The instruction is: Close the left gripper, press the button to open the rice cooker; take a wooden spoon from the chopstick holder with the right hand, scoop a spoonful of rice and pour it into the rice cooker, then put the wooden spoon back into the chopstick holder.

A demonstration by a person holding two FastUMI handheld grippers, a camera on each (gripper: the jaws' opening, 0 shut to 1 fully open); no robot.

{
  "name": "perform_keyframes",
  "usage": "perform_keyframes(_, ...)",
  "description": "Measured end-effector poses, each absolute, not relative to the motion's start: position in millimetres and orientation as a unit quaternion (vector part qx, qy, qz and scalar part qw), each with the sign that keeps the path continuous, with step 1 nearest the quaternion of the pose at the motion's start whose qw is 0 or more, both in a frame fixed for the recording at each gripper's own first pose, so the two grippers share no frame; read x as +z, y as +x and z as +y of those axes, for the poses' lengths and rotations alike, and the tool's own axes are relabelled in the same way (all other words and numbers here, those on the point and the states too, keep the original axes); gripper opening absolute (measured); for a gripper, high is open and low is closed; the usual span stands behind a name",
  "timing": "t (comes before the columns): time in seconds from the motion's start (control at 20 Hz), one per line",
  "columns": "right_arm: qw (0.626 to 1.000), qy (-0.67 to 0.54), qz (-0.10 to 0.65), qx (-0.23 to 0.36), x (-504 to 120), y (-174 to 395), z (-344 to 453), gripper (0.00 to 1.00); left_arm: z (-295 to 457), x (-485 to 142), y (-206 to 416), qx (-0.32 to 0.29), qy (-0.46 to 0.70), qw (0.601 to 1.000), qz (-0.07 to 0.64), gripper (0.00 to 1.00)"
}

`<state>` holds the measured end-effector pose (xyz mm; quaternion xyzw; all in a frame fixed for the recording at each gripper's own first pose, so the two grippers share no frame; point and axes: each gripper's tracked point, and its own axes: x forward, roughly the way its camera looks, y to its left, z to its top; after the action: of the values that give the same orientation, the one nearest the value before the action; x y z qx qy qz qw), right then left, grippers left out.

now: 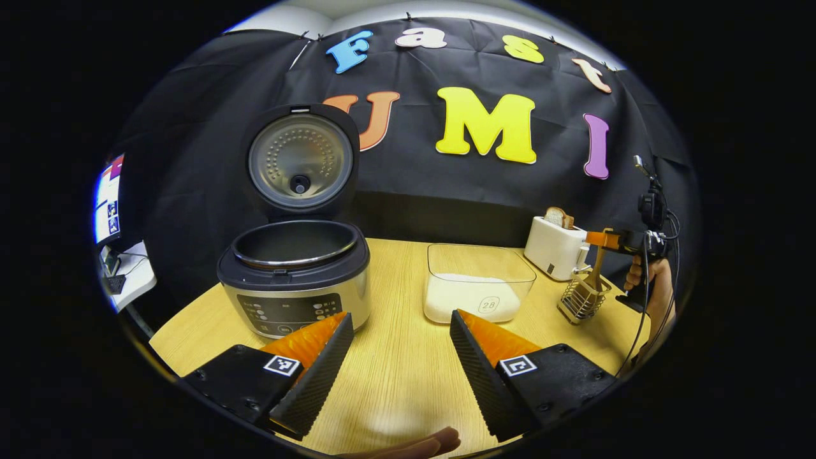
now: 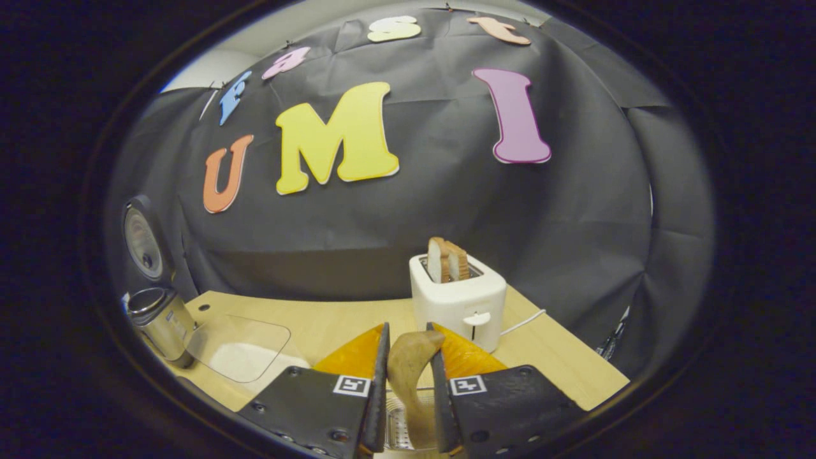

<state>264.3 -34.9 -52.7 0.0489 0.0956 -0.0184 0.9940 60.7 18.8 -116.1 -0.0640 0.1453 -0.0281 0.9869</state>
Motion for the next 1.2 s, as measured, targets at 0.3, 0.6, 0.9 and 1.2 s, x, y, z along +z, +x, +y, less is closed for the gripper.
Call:
perform_keyframes(0.3,0.996,0.049,0.070,-0.020,-26,255,-35,0.55,35,-105,60,-0.016,-0.064,0.989,0.129,0.98)
perform_keyframes(0.6,0.995,0.066,0.080,-0.003,-25,243,-26,0.80,67,-95,64,0.015,-0.051,0.992,0.114,0.98)
perform_keyframes(0.9,0.995,0.056,0.084,0.022,-16,225,-13,0.96,117,-46,84,0.059,-0.046,0.995,0.071,0.97)
perform_keyframes(1.2,0.997,0.023,0.069,0.038,-9,207,0,0.93,157,25,124,0.084,-0.047,0.995,0.035,0.97)
